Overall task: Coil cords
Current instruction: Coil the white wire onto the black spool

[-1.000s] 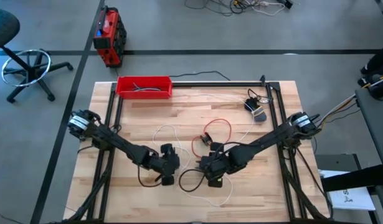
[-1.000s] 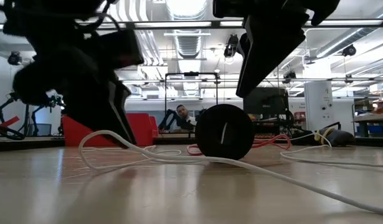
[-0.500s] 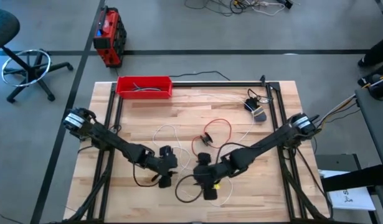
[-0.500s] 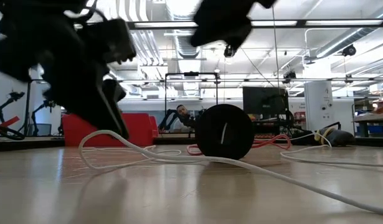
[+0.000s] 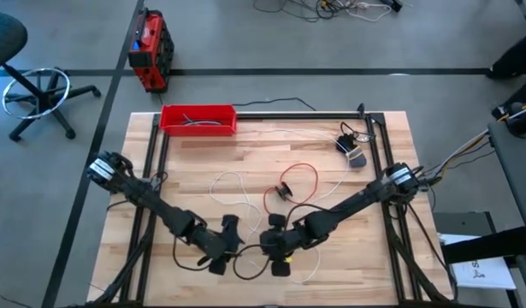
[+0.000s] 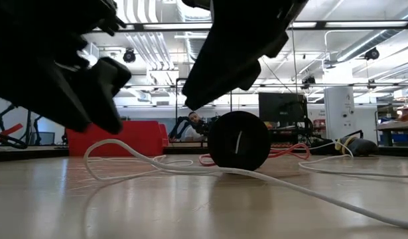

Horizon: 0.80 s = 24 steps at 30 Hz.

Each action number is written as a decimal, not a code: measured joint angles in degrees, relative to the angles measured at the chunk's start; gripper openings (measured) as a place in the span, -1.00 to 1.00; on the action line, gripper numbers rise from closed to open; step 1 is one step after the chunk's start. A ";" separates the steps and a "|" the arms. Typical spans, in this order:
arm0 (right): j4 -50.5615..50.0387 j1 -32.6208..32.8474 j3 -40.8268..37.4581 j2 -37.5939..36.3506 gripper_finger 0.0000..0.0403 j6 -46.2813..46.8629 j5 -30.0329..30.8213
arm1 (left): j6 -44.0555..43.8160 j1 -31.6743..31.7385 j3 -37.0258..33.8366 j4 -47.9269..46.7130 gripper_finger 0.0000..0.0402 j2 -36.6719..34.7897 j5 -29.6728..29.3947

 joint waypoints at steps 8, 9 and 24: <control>-3.59 0.02 5.25 -0.39 -0.44 -1.61 0.38 | 4.69 0.92 5.06 1.71 -0.25 6.95 9.63; -4.26 0.02 5.74 -0.39 -0.45 -1.59 0.42 | 4.96 1.25 5.15 1.85 -0.28 6.95 9.66; -30.83 0.64 18.80 -0.43 -0.59 -2.42 0.50 | 3.12 2.29 5.84 -1.38 -0.99 6.33 8.56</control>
